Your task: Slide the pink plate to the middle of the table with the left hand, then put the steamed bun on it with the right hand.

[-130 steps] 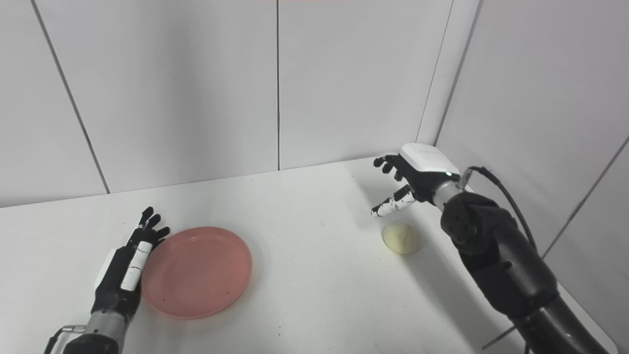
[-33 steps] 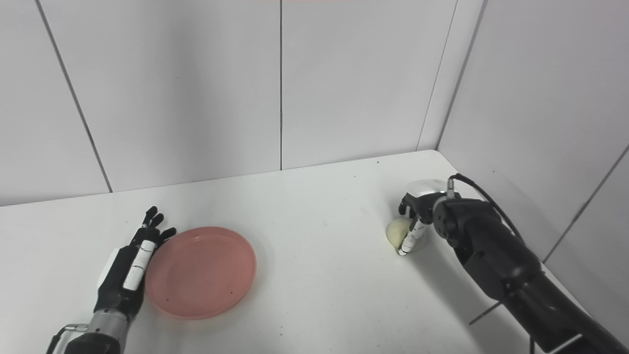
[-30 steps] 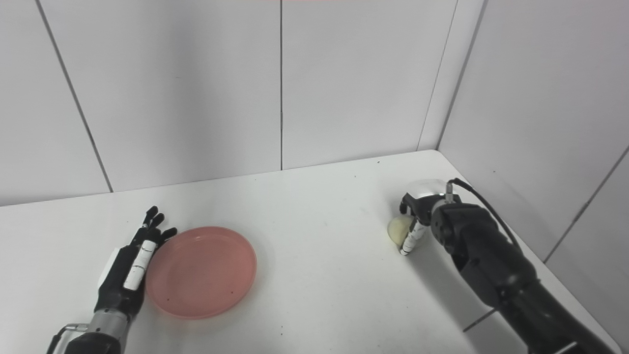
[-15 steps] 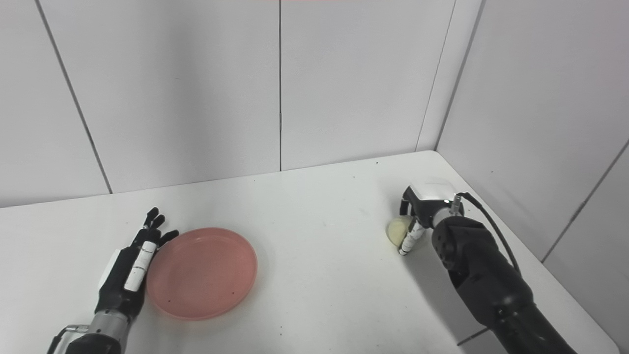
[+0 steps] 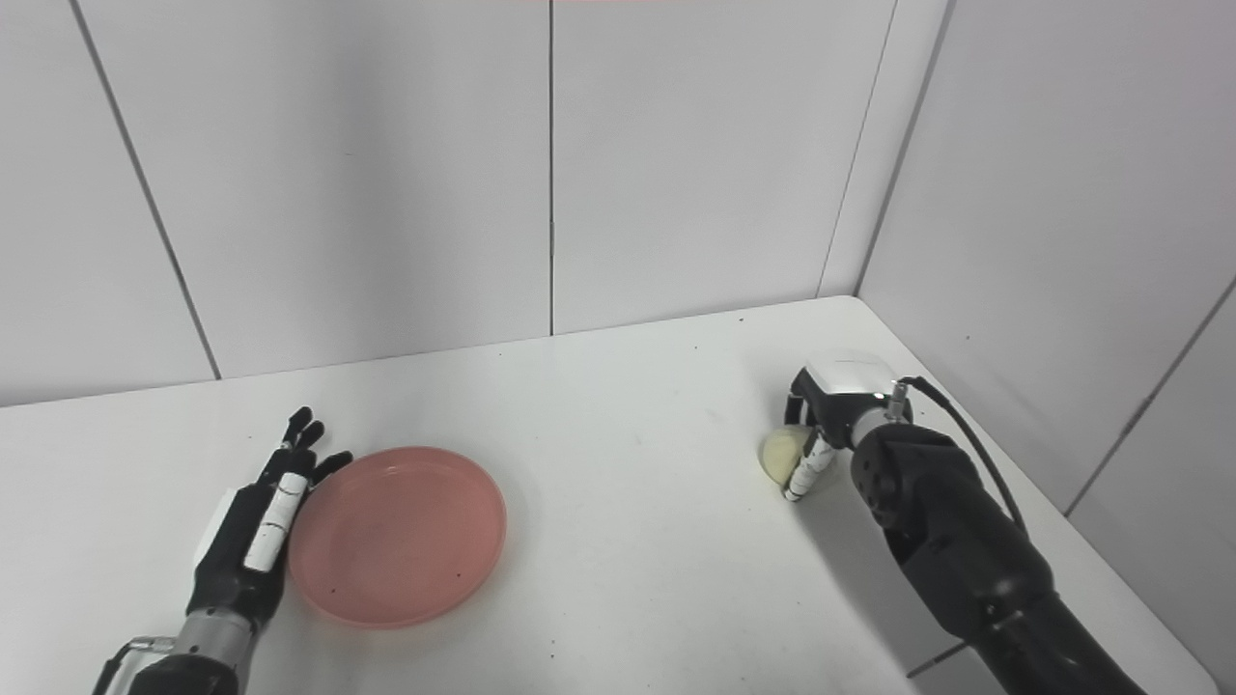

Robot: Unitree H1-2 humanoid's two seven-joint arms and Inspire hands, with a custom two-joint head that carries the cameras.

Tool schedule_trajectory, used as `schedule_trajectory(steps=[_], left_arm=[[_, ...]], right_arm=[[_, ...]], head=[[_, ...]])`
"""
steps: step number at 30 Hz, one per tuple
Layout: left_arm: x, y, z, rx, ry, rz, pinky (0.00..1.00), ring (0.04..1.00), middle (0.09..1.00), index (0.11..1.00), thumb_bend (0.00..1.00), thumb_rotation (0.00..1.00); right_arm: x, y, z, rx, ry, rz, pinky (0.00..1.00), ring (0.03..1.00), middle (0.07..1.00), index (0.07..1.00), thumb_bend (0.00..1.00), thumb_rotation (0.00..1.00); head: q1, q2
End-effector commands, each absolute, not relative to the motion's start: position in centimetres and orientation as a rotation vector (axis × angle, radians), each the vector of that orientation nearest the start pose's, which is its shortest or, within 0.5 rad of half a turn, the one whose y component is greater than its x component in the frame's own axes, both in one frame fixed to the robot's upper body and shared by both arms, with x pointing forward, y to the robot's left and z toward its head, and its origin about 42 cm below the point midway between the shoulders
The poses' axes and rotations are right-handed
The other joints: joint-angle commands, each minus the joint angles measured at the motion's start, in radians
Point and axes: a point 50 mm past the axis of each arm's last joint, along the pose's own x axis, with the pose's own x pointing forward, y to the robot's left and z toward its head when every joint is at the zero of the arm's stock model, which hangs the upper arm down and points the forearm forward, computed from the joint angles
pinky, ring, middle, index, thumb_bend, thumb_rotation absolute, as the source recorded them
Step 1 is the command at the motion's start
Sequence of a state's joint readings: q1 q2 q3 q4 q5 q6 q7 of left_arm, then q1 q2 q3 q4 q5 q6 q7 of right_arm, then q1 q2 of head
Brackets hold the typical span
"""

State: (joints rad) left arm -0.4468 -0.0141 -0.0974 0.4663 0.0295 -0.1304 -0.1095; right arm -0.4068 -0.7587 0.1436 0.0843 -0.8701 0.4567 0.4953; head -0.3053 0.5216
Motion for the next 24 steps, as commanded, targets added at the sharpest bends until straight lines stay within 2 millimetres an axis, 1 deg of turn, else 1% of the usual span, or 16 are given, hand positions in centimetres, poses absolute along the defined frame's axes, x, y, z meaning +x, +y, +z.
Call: schedule_trajectory(steps=[1,2,3,5,7,9,12,14,15,16,19,22,24], left_arm=[[41.1,12.7,12.1,0.081,-0.065,-0.350,0.84,0.861,0.997,1.000,0.77,0.87],[41.1,12.7,12.1,0.082,-0.066,-0.350,0.84,0.857,0.996,1.000,0.77,0.87],[41.1,12.6,12.1,0.082,-0.065,-0.350,0.84,0.857,0.996,1.000,0.77,0.87],[41.2,12.5,12.1,0.083,-0.063,-0.349,0.84,0.858,0.997,1.000,0.76,0.87],[41.1,12.4,12.0,0.082,-0.061,-0.350,0.84,0.859,0.998,1.000,0.76,0.87],[41.1,12.3,12.1,0.077,-0.062,-0.353,0.85,0.859,0.997,1.000,0.76,0.86],[41.1,12.0,12.0,0.076,-0.066,-0.357,0.86,0.862,0.993,1.000,0.79,0.86],[41.1,11.7,12.0,0.079,-0.072,-0.361,0.87,0.865,0.992,1.000,0.81,0.86],[41.1,11.6,12.0,0.085,-0.075,-0.361,0.86,0.859,0.985,1.000,0.83,0.86],[41.1,11.4,11.9,0.090,-0.077,-0.360,0.84,0.852,0.979,1.000,0.85,0.87],[41.1,11.0,11.7,0.091,-0.084,-0.368,0.85,0.851,0.974,1.000,0.87,0.87],[41.1,10.6,11.6,0.085,-0.090,-0.370,0.86,0.852,0.965,1.000,0.86,0.86],[41.1,10.3,11.6,0.086,-0.093,-0.370,0.86,0.849,0.961,1.000,0.87,0.87]], right_arm=[[39.0,-42.1,26.6,-1.521,0.421,-0.035,0.27,0.316,0.424,0.512,0.53,0.00],[39.1,-41.8,27.1,-1.533,0.418,-0.032,0.33,0.357,0.441,0.505,0.53,0.00],[39.3,-41.5,27.8,-1.536,0.405,-0.025,0.33,0.362,0.442,0.504,0.53,0.00],[39.5,-40.9,29.1,-1.535,0.380,-0.017,0.28,0.344,0.434,0.506,0.53,0.00],[39.7,-40.4,30.0,-1.536,0.359,-0.011,0.25,0.340,0.445,0.504,0.53,0.00],[39.9,-39.1,31.8,-1.553,0.309,-0.001,0.25,0.332,0.434,0.512,0.53,0.00],[39.9,-37.0,34.3,-1.582,0.230,0.005,0.25,0.335,0.426,0.520,0.53,0.00],[40.0,-35.7,35.9,-1.585,0.177,0.013,0.27,0.352,0.426,0.520,0.53,0.00],[40.0,-35.2,36.5,-1.587,0.150,0.023,0.28,0.363,0.434,0.515,0.53,0.00],[40.0,-35.0,36.9,-1.588,0.136,0.029,0.28,0.364,0.436,0.515,0.53,0.00],[40.4,-33.4,38.2,-1.593,0.049,0.062,0.28,0.367,0.437,0.514,0.53,0.00],[40.8,-32.0,38.6,-1.589,0.008,0.096,0.28,0.371,0.439,0.510,0.53,0.00],[41.0,-31.3,38.8,-1.581,0.002,0.110,0.33,0.416,0.483,0.485,0.53,0.00]], head=[[0.002,0.001],[0.002,0.001],[0.003,0.000],[0.005,0.000],[0.007,-0.001],[0.011,-0.002],[0.026,-0.001],[0.037,0.000],[0.047,0.000],[0.047,0.000],[0.065,-0.002],[0.084,-0.005],[0.107,-0.005]])
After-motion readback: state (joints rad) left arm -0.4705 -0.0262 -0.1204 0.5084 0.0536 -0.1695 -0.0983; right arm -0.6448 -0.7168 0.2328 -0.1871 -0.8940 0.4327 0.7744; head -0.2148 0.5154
